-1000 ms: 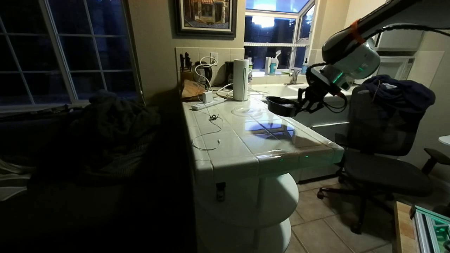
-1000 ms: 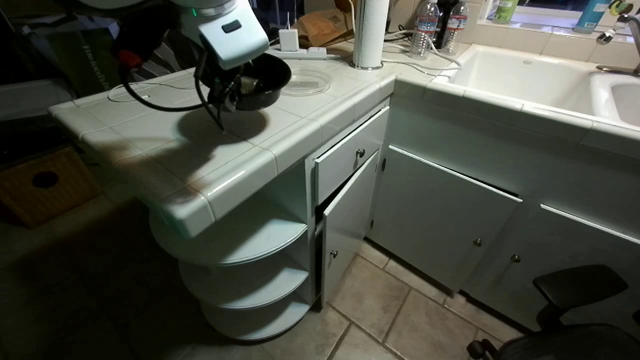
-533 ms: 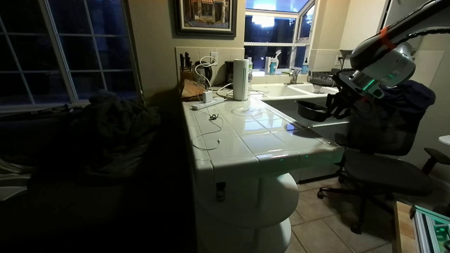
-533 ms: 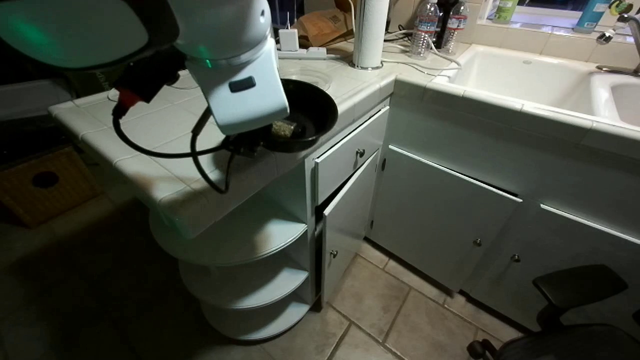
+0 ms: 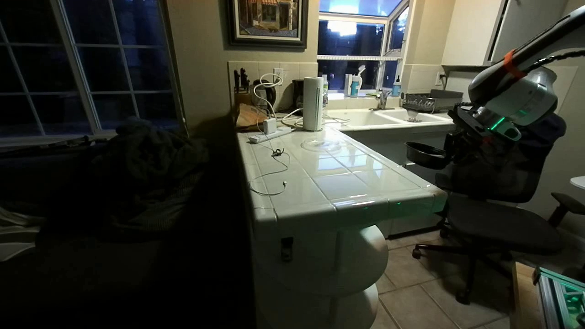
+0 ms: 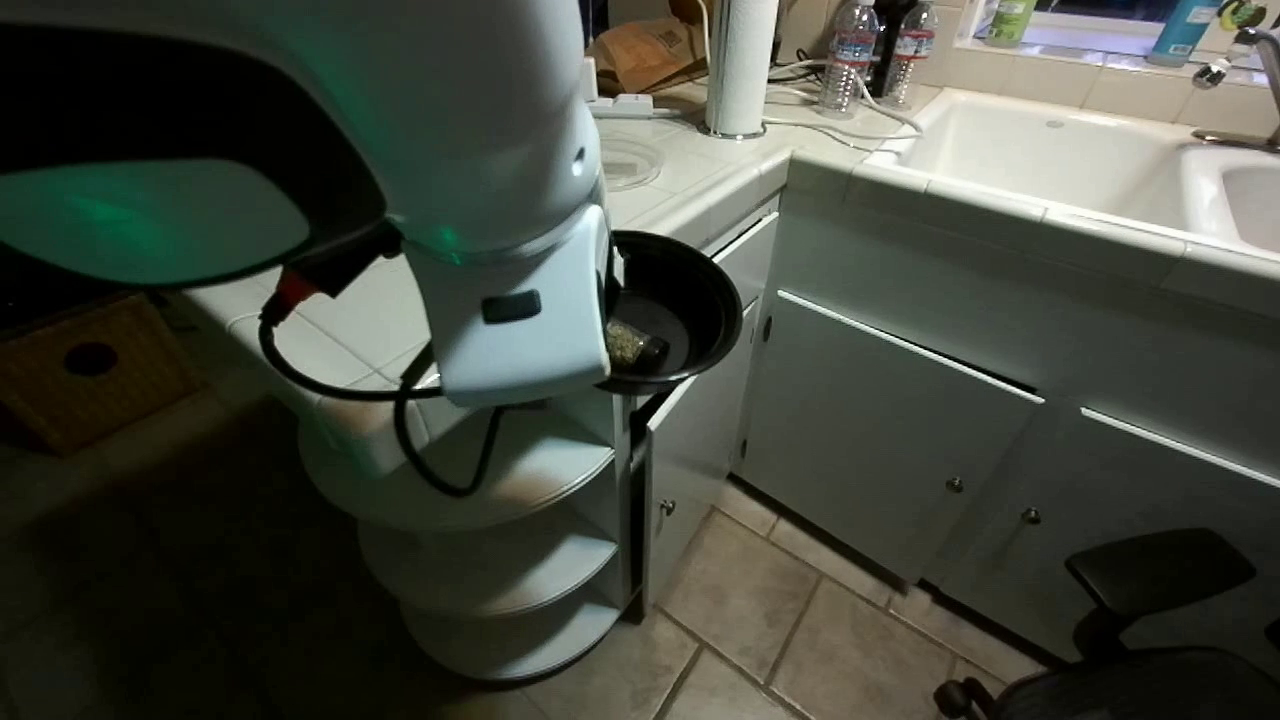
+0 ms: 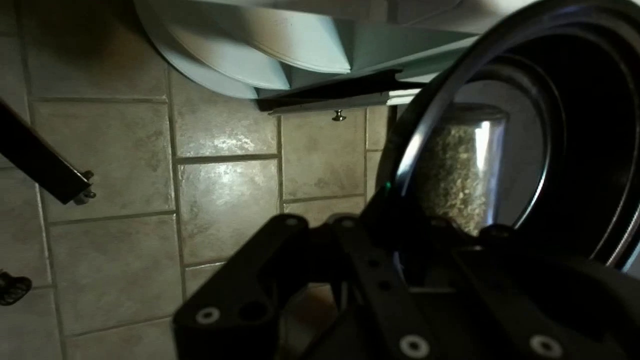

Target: Move the bowl to one of the bottom shelves.

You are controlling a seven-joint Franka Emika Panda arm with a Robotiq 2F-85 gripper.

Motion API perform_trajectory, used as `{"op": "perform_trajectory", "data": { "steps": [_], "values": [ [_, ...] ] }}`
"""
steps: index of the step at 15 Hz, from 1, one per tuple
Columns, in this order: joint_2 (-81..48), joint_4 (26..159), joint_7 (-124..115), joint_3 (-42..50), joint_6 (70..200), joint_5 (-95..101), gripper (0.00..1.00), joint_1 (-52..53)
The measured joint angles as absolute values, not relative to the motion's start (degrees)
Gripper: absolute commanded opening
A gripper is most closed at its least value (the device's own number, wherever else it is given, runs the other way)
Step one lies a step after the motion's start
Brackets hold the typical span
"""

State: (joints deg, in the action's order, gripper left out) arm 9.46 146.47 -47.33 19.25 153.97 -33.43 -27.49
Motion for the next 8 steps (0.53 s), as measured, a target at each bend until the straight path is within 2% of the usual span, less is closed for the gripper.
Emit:
{"op": "perform_trajectory", "data": {
  "steps": [8],
  "values": [
    [-1.2,146.4,-47.5,20.0,164.0,-40.3,0.02,-25.9]
  ]
}}
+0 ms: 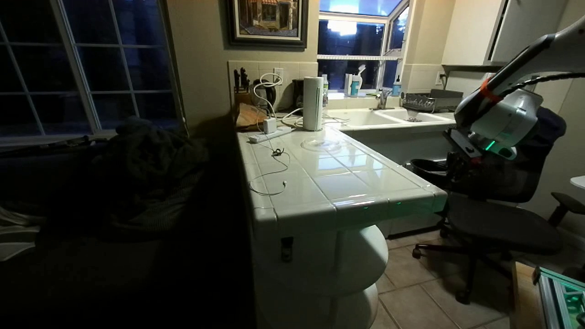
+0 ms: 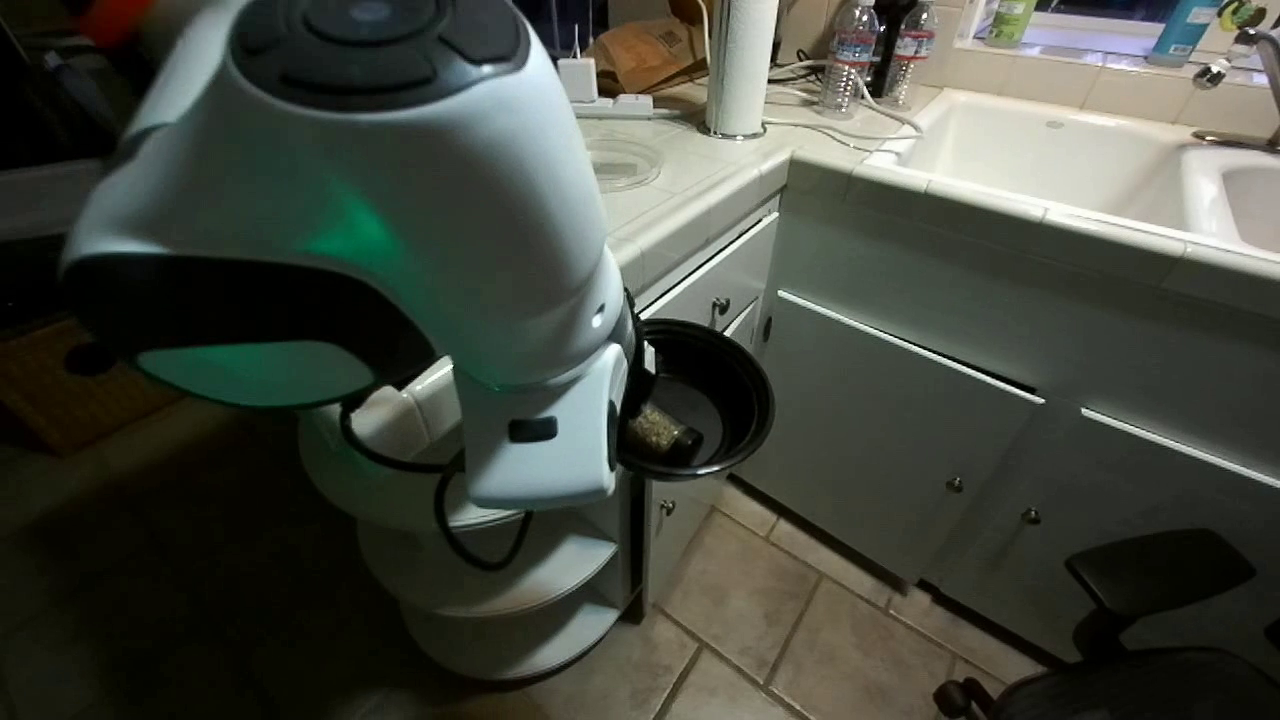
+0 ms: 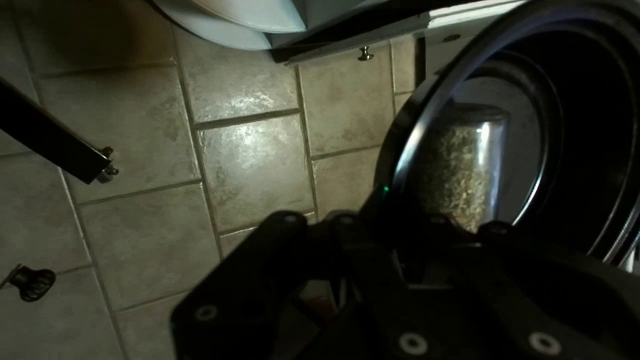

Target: Move the bowl to one of the bottom shelves.

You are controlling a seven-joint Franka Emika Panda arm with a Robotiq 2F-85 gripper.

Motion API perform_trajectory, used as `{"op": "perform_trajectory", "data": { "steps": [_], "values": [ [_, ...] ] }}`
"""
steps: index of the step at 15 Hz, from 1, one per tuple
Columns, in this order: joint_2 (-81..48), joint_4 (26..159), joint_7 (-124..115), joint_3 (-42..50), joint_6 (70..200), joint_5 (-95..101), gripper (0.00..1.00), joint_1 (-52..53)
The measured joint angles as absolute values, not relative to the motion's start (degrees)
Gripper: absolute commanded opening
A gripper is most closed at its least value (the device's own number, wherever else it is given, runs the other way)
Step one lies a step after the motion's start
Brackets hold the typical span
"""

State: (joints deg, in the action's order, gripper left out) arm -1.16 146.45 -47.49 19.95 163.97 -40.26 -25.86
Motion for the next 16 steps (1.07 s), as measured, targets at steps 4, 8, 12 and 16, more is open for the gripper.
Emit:
{"op": "perform_trajectory", "data": {
  "steps": [4,8,12,16],
  "values": [
    [-8.1,145.1,-46.4,17.0,167.2,-46.4,0.02,-24.3],
    [-12.6,142.5,-41.7,12.9,168.7,-53.8,0.02,-24.4],
    [-14.9,139.8,-27.0,8.6,169.4,-63.7,0.02,-27.9],
    [-17.2,137.9,-11.3,7.5,168.8,-70.7,0.02,-33.4]
  ]
}}
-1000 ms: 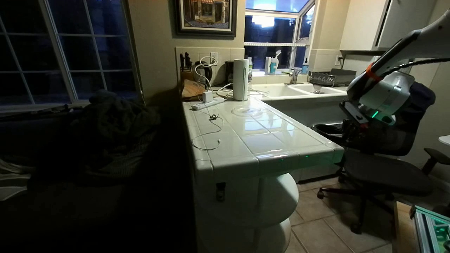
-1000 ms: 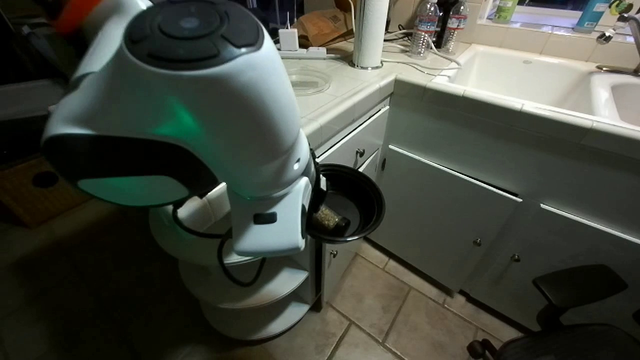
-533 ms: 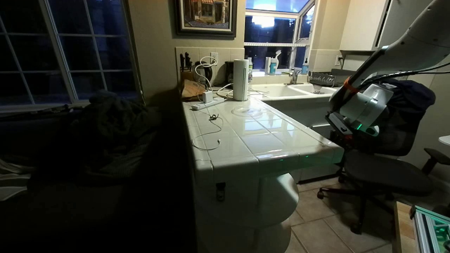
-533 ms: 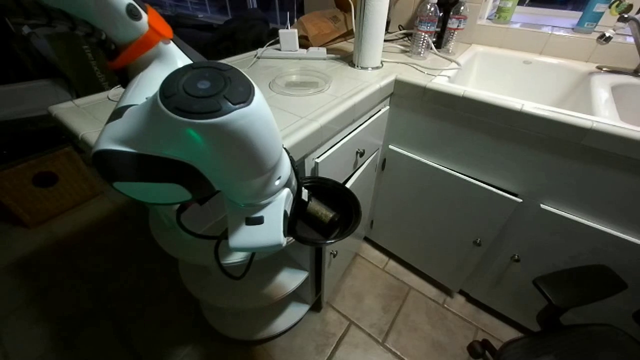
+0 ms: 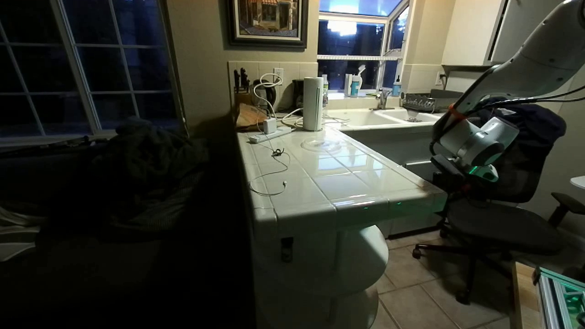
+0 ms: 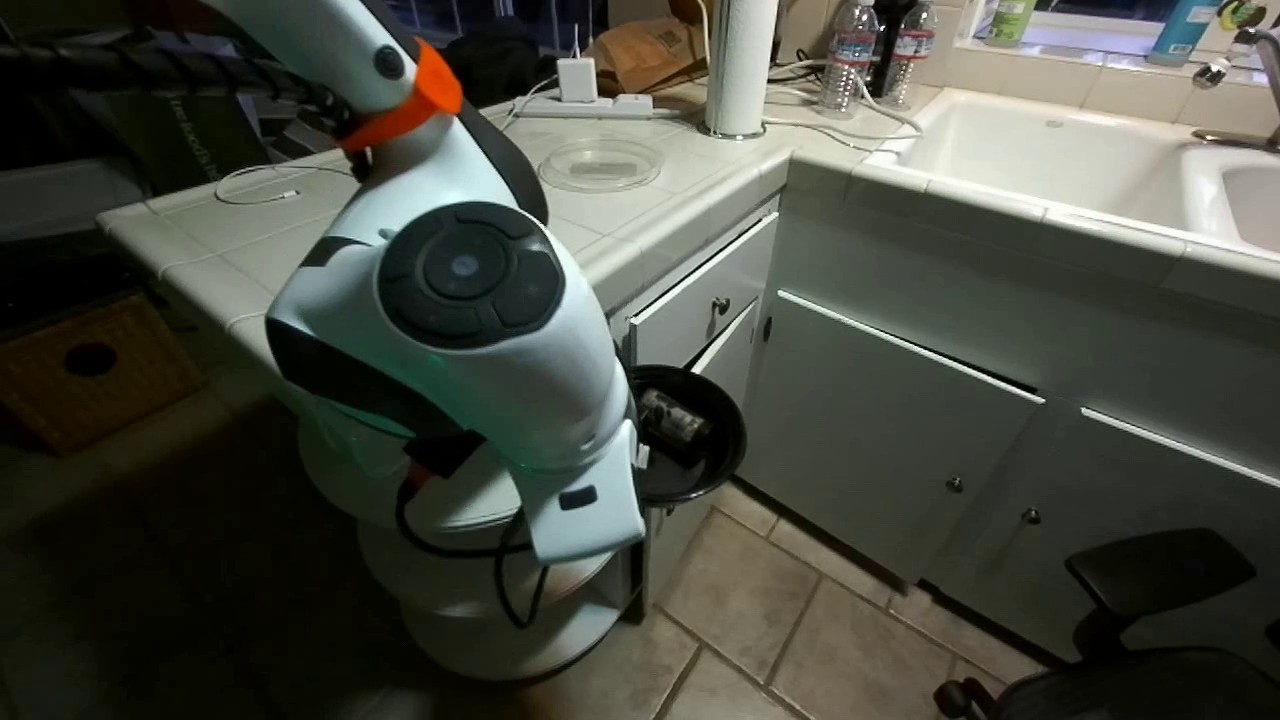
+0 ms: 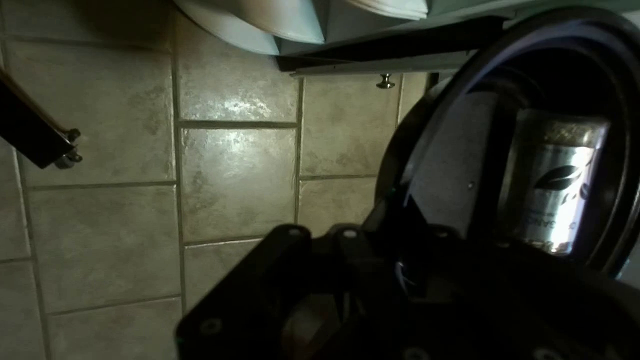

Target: Move the bowl to one of the bottom shelves.

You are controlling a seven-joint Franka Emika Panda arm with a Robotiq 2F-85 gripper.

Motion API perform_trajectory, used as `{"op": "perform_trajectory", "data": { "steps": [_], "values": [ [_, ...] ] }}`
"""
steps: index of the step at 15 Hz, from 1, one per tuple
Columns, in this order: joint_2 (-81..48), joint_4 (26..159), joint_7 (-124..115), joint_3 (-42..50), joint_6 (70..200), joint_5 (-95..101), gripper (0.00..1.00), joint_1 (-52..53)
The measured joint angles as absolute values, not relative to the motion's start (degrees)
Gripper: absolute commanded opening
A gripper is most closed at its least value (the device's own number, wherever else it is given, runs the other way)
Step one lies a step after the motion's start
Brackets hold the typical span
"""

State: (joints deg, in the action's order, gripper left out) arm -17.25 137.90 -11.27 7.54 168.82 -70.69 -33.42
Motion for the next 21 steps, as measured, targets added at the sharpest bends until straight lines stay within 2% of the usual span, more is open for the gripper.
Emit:
{"op": "perform_trajectory", "data": {
  "steps": [3,4,12,13,15,21],
  "values": [
    [-19.1,136.8,-1.0,7.6,166.4,-72.3,0.02,-37.7],
    [-19.9,136.7,2.3,7.5,165.3,-72.3,0.07,-38.6],
    [-23.5,136.3,9.1,7.2,162.6,-72.1,0.07,-39.8],
    [-23.5,136.3,9.1,7.2,162.6,-72.1,0.02,-39.8],
    [-23.5,136.3,9.8,7.0,162.6,-72.2,0.02,-39.8],
    [-23.7,136.5,23.4,3.5,163.9,-75.6,0.02,-39.8]
  ]
}}
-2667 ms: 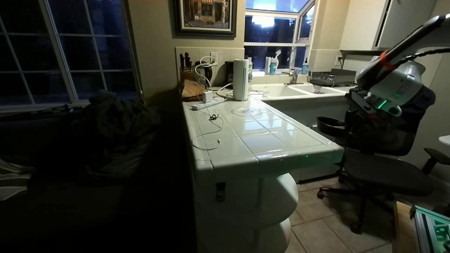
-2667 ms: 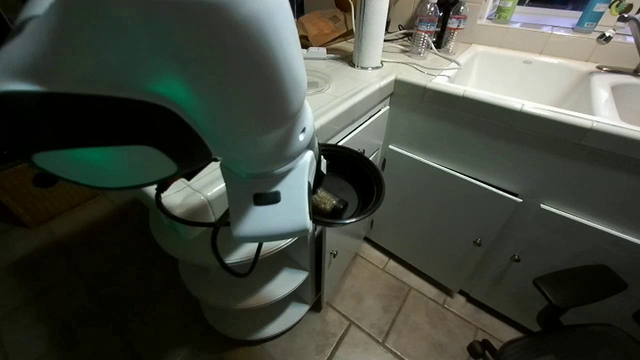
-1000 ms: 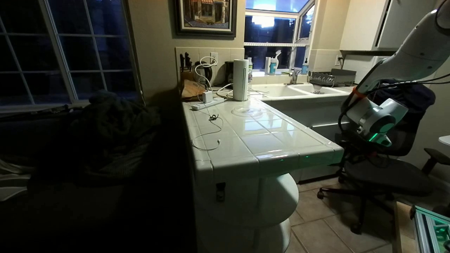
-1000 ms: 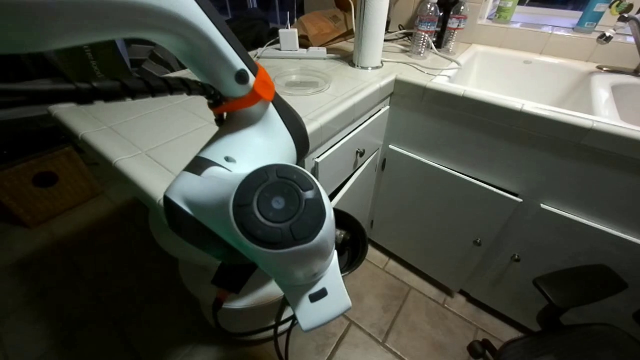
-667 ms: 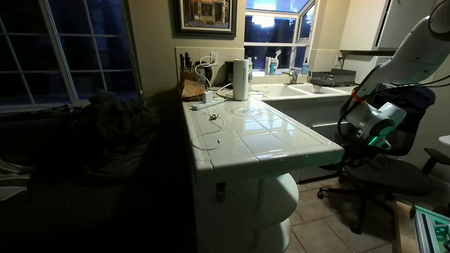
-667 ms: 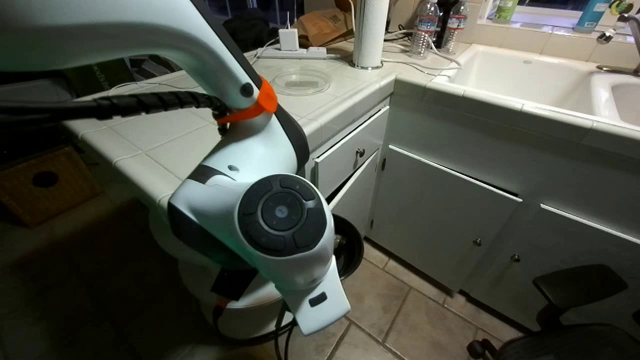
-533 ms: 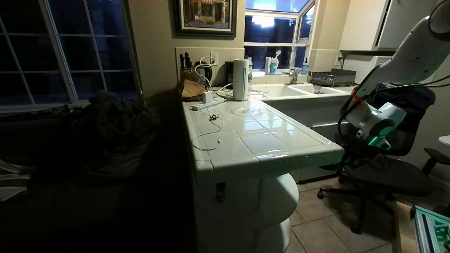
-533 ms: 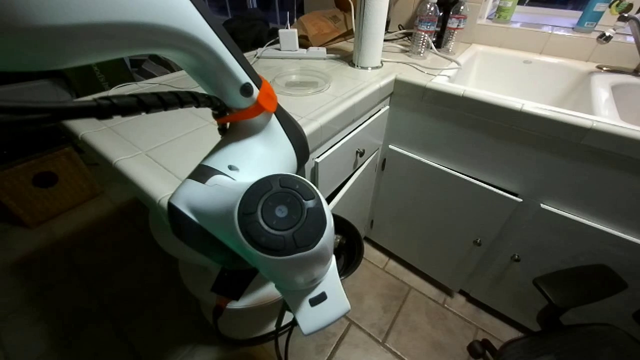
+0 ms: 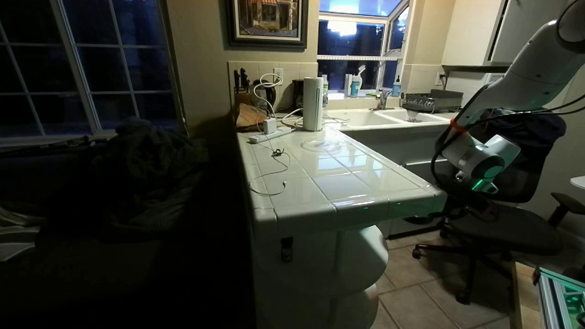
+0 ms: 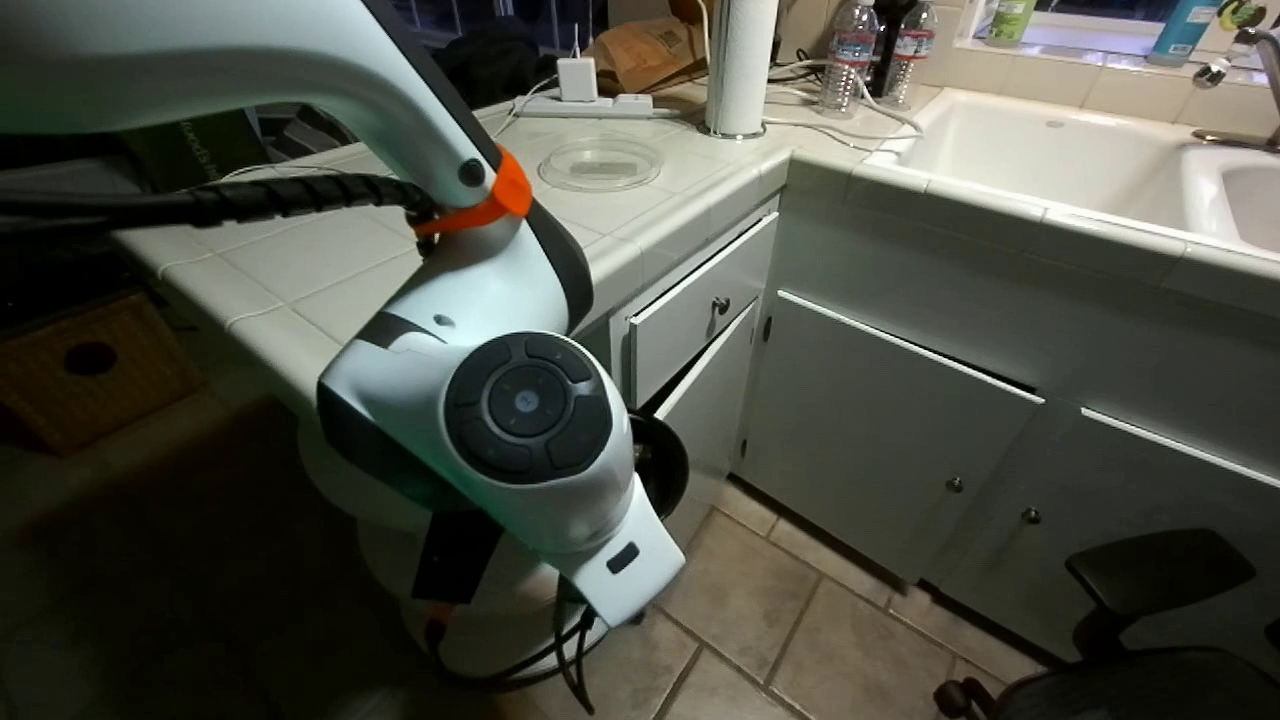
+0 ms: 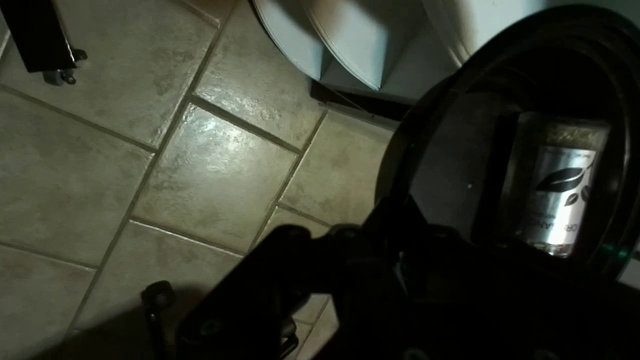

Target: Move the bowl to one of the bottom shelves.

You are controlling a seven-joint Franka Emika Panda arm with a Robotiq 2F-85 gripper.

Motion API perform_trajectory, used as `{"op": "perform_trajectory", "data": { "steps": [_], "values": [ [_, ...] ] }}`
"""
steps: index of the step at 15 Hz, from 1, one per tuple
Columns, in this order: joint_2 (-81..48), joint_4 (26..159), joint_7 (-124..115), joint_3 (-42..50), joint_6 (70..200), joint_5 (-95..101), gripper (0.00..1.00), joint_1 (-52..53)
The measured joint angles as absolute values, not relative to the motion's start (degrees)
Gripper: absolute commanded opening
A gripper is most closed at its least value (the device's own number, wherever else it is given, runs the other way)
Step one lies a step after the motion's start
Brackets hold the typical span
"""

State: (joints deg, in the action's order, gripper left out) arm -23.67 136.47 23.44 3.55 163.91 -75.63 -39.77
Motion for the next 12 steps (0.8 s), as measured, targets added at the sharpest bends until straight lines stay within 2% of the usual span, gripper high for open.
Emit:
{"op": "perform_trajectory", "data": {
  "steps": [8,12],
  "values": [
    [-26.3,136.7,46.3,1.1,165.0,-80.2,0.02,-40.1],
    [-27.1,135.1,60.3,0.2,165.0,-88.7,0.02,-41.4]
  ]
}}
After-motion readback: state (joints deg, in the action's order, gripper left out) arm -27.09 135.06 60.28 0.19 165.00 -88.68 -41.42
